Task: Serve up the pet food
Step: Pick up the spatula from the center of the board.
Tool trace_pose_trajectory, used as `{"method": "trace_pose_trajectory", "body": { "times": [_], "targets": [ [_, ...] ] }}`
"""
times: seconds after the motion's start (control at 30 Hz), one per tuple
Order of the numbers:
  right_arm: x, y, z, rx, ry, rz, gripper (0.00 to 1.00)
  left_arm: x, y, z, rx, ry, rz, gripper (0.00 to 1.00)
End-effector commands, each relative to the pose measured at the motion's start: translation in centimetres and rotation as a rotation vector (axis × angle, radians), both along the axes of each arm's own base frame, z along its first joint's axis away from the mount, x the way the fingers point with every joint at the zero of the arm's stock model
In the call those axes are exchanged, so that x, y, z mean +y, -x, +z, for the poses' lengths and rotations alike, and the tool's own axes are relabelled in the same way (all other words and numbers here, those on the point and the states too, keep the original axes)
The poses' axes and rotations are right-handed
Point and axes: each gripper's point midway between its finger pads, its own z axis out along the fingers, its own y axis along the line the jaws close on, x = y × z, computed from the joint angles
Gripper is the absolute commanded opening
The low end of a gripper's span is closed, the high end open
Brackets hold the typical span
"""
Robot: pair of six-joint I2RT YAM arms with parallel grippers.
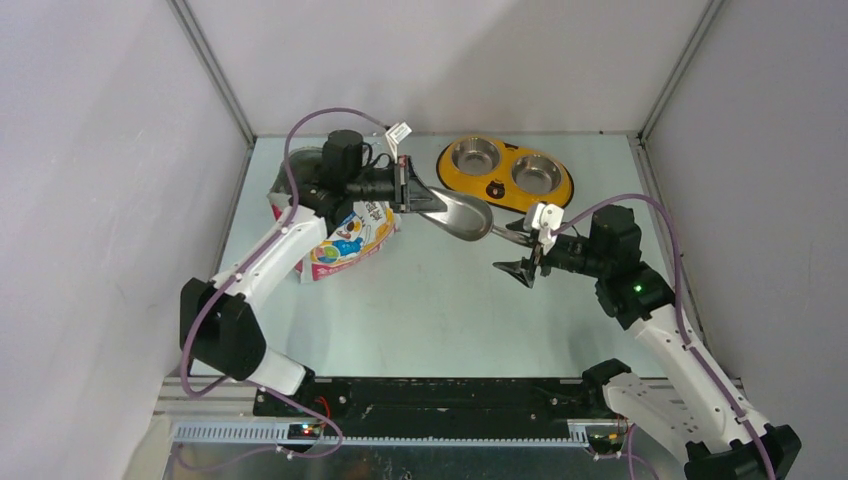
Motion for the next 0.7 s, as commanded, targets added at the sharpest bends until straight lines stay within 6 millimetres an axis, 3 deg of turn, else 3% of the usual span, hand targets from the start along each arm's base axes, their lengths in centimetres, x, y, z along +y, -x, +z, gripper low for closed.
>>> {"method": "trace_pose_trajectory", "body": {
  "times": [0.0,0.37,0.67],
  "targets": [
    [0.5,0.0,2.0,-0.063,-0.043,0.012,0.76,-1.0,1.1,0.4,-0.028,0.011,-0.070,0.00],
    [-0.1,-0.9,1.8,-0.090,-0.017,-0.038,0.65,-1.2,1.0,0.2,-0.053,-0.019,-0.064,0.00],
    [0.8,-1.0,0.9,-0.061,-0.005,-0.015,0.55,-1.9,1.4,0.0,-0.054,-0.025,-0.088,0.00]
  ]
}}
